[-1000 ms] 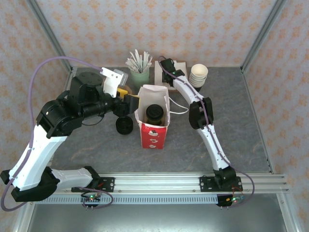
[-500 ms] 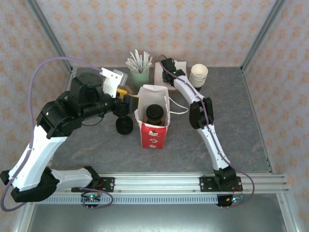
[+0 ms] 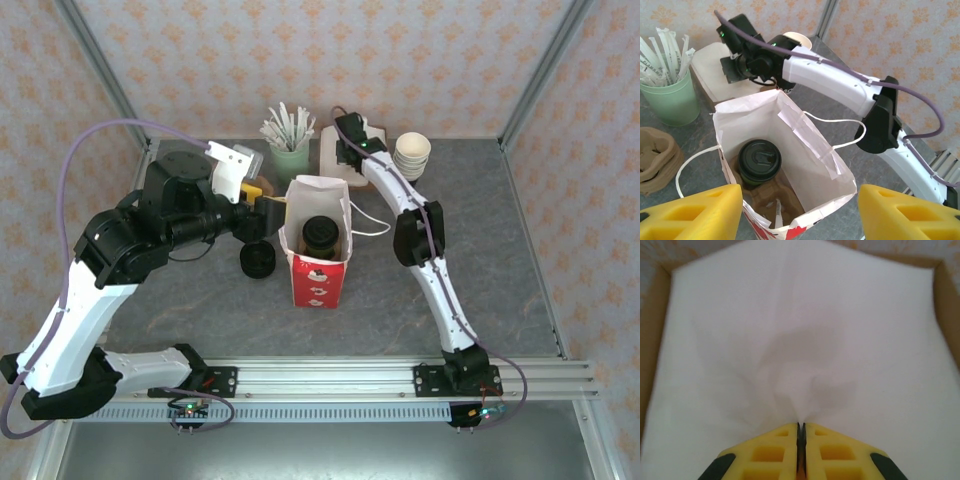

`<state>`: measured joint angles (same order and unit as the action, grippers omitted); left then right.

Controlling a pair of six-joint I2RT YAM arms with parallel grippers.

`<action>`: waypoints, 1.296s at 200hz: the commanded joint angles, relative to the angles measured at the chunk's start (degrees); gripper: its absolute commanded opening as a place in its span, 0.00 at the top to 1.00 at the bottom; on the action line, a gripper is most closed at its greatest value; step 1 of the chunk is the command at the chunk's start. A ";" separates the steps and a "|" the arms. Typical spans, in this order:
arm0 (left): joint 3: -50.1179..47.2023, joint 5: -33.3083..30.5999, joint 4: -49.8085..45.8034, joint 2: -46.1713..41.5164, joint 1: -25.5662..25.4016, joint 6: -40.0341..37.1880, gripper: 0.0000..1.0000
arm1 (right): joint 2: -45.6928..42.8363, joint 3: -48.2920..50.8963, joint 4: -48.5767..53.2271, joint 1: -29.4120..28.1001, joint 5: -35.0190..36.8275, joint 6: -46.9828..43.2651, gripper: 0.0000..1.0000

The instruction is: Pack the takeout coffee

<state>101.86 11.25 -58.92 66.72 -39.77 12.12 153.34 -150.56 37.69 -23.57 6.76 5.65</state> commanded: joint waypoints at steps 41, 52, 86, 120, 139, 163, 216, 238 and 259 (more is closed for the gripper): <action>-3.44 -5.16 2.65 -1.15 -0.57 2.22 0.37 | -19.06 -3.95 3.51 -0.49 -1.50 -0.94 0.94; -4.37 -7.44 3.09 -1.15 -0.57 3.16 0.37 | -21.69 -4.39 5.31 -0.57 -2.69 0.42 0.96; -9.39 -16.86 5.48 -1.13 -0.22 7.84 0.36 | -33.14 -1.71 10.58 -2.12 -12.24 8.41 1.00; -15.20 -19.81 9.55 -2.30 1.03 10.83 0.35 | -46.71 10.36 8.06 -3.74 -23.31 20.52 1.00; -17.74 -18.37 11.79 -2.52 2.40 11.33 0.34 | -53.87 20.01 2.31 -4.63 -29.95 28.49 1.00; -18.39 -15.44 11.98 -1.12 3.76 11.83 0.34 | -61.26 30.78 -3.19 -6.80 -34.99 37.52 1.00; -22.17 -12.82 15.00 -1.32 5.66 12.92 0.32 | -75.83 57.16 -18.35 -13.41 -34.73 53.22 1.00; -22.92 -10.71 16.44 -0.66 6.11 13.02 0.32 | -78.70 64.40 -21.13 -15.55 -33.23 56.26 1.00; -22.77 -9.35 16.55 0.57 6.27 13.16 0.31 | -79.28 67.53 -20.28 -17.56 -32.08 55.57 1.00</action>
<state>79.22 -0.30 -45.23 66.28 -34.06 24.23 76.25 -85.34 21.96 -39.22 -26.96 58.04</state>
